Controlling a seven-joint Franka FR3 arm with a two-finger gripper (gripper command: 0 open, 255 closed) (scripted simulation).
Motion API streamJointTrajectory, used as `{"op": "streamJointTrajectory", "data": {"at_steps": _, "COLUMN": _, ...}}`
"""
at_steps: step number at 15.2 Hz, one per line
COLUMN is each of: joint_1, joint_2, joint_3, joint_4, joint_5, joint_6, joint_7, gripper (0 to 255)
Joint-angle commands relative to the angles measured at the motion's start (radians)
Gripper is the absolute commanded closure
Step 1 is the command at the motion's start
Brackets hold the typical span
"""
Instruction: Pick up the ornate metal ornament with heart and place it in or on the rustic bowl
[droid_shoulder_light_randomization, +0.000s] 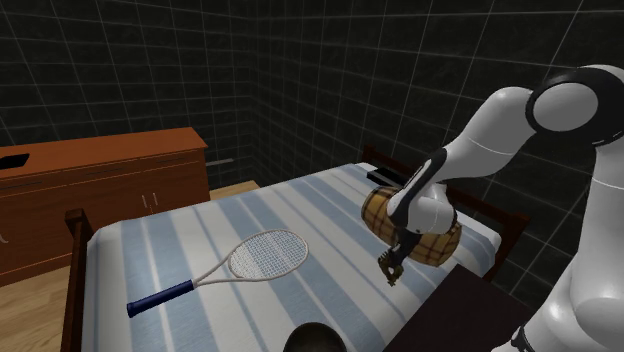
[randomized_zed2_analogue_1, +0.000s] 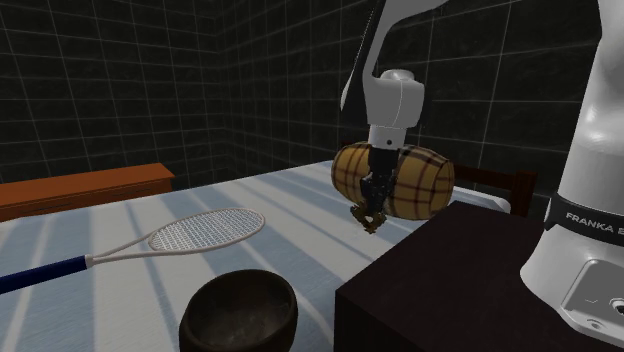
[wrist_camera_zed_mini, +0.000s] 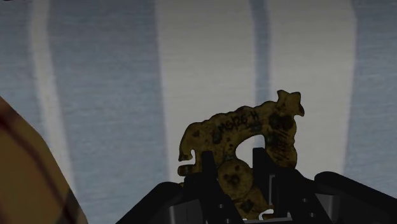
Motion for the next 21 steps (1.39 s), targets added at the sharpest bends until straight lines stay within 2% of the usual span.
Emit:
{"op": "streamJointTrajectory", "data": {"at_steps": 1, "joint_1": 0.025, "joint_2": -0.035, "joint_3": -0.034, "joint_4": -0.011, "joint_5": -0.051, "joint_6": -0.022, "joint_7": 0.044, "gripper": 255}}
{"op": "streamJointTrajectory", "data": {"at_steps": 8, "joint_1": 0.088, "joint_2": -0.165, "joint_3": -0.135, "joint_4": -0.051, "joint_5": -0.245, "joint_6": -0.096, "joint_7": 0.2, "gripper": 255}}
{"op": "streamJointTrajectory", "data": {"at_steps": 14, "joint_1": 0.1, "joint_2": -0.277, "joint_3": -0.182, "joint_4": -0.069, "joint_5": -0.41, "joint_6": -0.17, "joint_7": 0.329, "gripper": 255}}
{"op": "streamJointTrajectory", "data": {"at_steps": 15, "joint_1": 0.099, "joint_2": -0.284, "joint_3": -0.182, "joint_4": -0.07, "joint_5": -0.42, "joint_6": -0.175, "joint_7": 0.337, "gripper": 255}}
{"op": "streamJointTrajectory", "data": {"at_steps": 21, "joint_1": 0.191, "joint_2": -0.346, "joint_3": -0.082, "joint_4": -0.143, "joint_5": -0.441, "joint_6": -0.134, "joint_7": 0.546, "gripper": 255}}
